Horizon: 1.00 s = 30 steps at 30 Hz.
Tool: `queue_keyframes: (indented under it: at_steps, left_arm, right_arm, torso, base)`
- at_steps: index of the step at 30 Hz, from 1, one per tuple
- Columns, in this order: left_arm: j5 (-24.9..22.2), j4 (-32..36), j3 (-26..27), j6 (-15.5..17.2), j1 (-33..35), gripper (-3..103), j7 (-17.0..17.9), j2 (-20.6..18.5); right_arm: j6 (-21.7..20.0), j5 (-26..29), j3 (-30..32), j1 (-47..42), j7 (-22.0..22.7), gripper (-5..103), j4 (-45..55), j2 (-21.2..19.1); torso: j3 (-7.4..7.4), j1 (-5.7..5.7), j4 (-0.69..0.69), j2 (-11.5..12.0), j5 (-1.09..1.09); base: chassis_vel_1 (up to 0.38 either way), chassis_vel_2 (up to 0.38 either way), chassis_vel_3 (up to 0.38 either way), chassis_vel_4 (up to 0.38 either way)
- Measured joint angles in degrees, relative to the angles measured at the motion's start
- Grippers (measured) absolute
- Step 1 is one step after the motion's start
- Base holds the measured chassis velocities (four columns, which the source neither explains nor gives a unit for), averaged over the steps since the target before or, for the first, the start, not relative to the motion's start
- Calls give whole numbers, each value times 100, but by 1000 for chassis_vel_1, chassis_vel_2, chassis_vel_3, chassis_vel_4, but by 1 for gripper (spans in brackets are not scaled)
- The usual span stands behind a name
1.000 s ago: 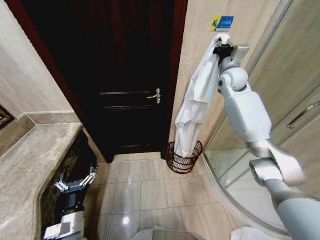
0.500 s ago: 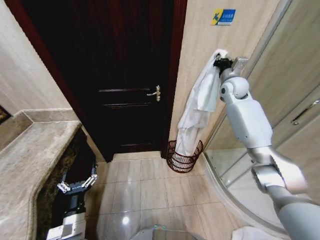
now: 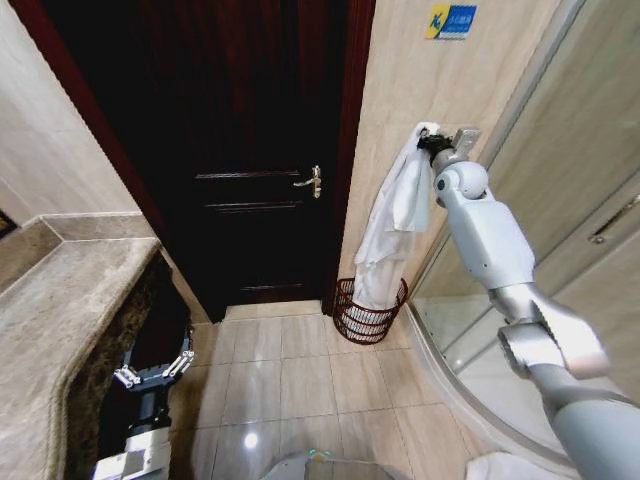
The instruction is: Discard the used towel into the hamper.
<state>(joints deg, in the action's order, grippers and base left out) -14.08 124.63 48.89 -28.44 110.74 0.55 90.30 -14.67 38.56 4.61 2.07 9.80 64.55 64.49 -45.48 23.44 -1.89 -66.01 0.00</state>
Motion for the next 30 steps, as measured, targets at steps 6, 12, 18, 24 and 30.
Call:
queue_keyframes:
  at_steps: [6, 12, 18, 24, 30]
  left_arm:
    - [-28, -47, -2, -9, -7, 100, -9, -44]
    - [-53, -51, -5, -12, 4, 100, -22, -100]
    - [-88, -70, 1, -31, 21, 100, -28, -129]
    - [-65, -121, -75, -110, 84, 100, -29, -121]
    - [-68, -148, -76, -118, 65, 100, -29, -139]
  right_arm:
    - [-22, 0, -14, -93, 13, 5, 35, -11]
    - [-23, -2, -6, -121, 20, 5, -53, -10]
    - [-44, -26, -3, -132, 13, 5, -141, -11]
    - [-39, -147, 12, -186, 9, 5, -194, 19]
    - [-34, -166, 15, -206, 20, 5, -175, 27]
  torso:
    - [112, -91, 0, 200, 0]
    - [204, -170, 0, 373, 0]
    - [304, -253, 0, 555, -1]
    - [416, -342, 0, 755, 0]
    - [481, -396, 0, 873, 0]
  base:
    - [0, 0, 0, 0]
    - [0, 0, 0, 0]
    - [0, 0, 0, 0]
    - [0, 0, 0, 0]
    - [0, 0, 0, 0]
